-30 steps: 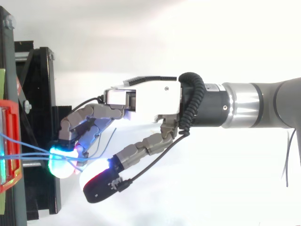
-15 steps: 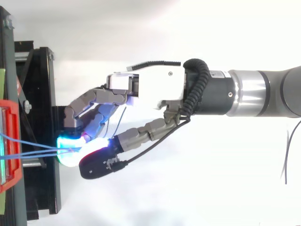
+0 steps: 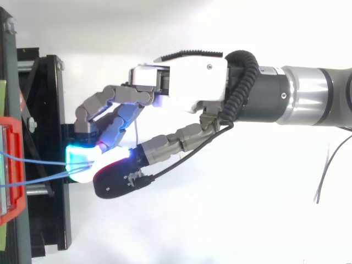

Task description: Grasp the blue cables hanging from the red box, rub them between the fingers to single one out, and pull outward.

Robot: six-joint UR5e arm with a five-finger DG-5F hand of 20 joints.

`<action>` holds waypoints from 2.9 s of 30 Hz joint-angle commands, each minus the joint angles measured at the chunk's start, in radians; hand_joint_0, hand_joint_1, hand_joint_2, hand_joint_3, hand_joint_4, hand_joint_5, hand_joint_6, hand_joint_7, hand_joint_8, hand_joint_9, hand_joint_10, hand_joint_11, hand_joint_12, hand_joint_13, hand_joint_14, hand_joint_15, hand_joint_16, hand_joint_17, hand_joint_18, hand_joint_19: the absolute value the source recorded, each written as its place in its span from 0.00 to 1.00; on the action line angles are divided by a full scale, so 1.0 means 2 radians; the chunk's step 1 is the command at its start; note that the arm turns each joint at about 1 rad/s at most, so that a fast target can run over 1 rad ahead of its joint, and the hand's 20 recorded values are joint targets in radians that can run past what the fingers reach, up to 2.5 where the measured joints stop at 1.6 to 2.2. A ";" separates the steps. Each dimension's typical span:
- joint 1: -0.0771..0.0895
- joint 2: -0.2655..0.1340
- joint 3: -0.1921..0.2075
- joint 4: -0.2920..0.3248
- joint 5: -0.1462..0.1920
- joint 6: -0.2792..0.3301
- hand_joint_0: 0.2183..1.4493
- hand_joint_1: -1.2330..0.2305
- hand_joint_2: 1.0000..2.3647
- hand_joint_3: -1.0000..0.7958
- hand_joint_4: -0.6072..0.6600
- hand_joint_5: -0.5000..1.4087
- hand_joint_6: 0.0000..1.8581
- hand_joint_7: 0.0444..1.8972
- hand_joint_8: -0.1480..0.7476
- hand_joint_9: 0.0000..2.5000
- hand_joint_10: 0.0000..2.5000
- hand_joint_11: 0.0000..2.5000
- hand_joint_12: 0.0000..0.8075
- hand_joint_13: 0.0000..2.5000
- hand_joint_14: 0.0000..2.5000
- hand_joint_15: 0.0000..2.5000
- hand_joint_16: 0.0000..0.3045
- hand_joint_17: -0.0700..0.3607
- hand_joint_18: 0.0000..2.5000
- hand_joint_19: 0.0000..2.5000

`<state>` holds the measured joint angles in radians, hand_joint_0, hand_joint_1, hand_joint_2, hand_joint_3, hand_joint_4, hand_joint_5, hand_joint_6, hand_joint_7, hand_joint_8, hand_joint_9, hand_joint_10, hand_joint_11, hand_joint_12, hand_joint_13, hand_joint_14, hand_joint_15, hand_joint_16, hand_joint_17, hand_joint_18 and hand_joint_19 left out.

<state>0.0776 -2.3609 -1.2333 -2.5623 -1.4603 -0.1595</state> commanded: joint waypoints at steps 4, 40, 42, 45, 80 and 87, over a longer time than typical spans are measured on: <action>0.000 0.001 0.000 -0.010 0.000 0.000 0.29 0.34 0.01 0.44 0.69 0.18 0.49 0.53 0.59 0.33 0.01 0.27 0.54 0.26 0.00 0.16 0.20 0.48 0.29 0.19; -0.004 0.028 0.002 -0.042 0.001 -0.001 0.37 0.26 0.01 0.44 0.55 0.18 0.51 0.57 0.56 0.35 0.01 0.29 0.51 0.29 0.01 0.17 0.18 0.46 0.32 0.19; -0.004 0.028 0.002 -0.042 0.001 -0.001 0.38 0.25 0.01 0.39 0.56 0.18 0.50 0.56 0.56 0.35 0.01 0.29 0.50 0.29 0.01 0.17 0.18 0.46 0.32 0.19; -0.004 0.028 0.002 -0.043 0.001 0.000 0.40 0.25 0.01 0.35 0.56 0.17 0.50 0.56 0.56 0.35 0.01 0.29 0.50 0.29 0.01 0.17 0.18 0.45 0.33 0.19; -0.004 0.028 0.002 -0.043 0.001 0.000 0.21 0.33 0.00 0.28 0.67 0.19 0.48 0.55 0.61 0.37 0.01 0.29 0.54 0.31 0.01 0.18 0.21 0.49 0.34 0.21; -0.004 0.028 0.002 -0.043 0.002 0.000 0.22 0.38 0.00 0.28 0.67 0.19 0.48 0.56 0.61 0.38 0.01 0.29 0.55 0.31 0.01 0.18 0.21 0.49 0.35 0.22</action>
<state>0.0706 -2.3040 -1.2301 -2.6476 -1.4579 -0.1595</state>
